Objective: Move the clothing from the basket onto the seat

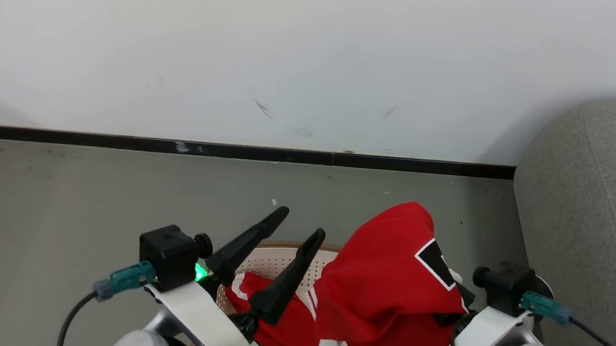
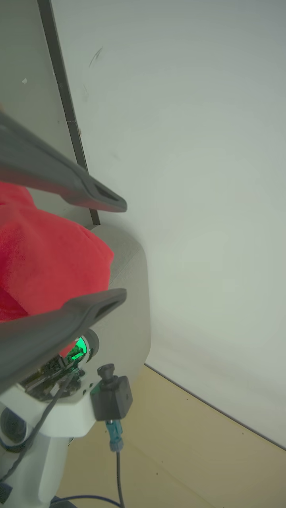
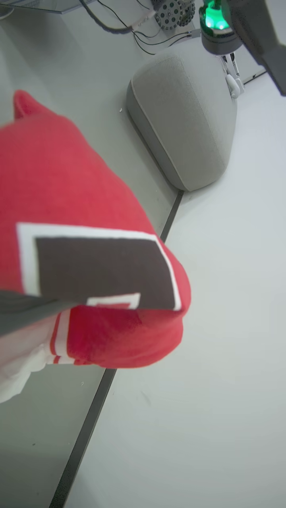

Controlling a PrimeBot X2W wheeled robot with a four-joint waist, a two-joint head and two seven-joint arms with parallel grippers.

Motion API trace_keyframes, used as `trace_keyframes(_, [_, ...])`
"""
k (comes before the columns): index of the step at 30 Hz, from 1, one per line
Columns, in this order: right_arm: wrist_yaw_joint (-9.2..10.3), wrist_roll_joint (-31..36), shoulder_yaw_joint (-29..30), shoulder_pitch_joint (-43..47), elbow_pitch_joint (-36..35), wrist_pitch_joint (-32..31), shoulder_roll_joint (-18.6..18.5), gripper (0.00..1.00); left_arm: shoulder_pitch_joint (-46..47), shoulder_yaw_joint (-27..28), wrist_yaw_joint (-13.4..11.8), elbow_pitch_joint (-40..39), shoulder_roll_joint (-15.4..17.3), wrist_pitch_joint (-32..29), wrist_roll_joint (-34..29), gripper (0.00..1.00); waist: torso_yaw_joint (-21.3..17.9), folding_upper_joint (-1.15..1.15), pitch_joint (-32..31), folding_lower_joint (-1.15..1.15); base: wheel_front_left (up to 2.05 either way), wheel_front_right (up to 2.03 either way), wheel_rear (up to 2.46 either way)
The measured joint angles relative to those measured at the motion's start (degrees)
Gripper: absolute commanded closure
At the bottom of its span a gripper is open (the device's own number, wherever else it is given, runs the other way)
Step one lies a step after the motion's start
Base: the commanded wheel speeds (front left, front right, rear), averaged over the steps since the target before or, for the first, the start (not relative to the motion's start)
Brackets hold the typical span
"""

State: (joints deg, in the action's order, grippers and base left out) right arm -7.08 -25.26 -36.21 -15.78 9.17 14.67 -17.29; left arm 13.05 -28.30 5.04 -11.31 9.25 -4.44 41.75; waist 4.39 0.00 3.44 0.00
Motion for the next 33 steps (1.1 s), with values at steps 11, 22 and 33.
trace_keyframes(11, [0.00, -0.3, 5.1, 2.1, -2.2, 0.0, -1.4, 1.00, -3.3, -4.9, 1.3, -0.6, 0.7, 5.8, -3.6, 0.00, -3.4, 0.00, 0.6, 0.00, 0.00, 0.00, 0.00])
trace_keyframes(22, [0.00, 0.2, 10.5, 6.1, -4.7, 0.0, -1.9, 1.00, -4.3, -7.8, 1.8, -0.3, 2.2, 9.8, -5.9, 0.00, -8.3, 0.00, 1.2, 0.00, 0.00, 0.00, 0.00])
trace_keyframes(33, [0.00, 1.8, 15.9, 8.9, -7.2, 0.0, -2.1, 1.00, -4.3, -8.6, 2.0, 0.0, 3.8, 13.5, -6.8, 0.00, -13.6, 0.00, 2.0, 0.00, 0.00, 0.00, 0.00])
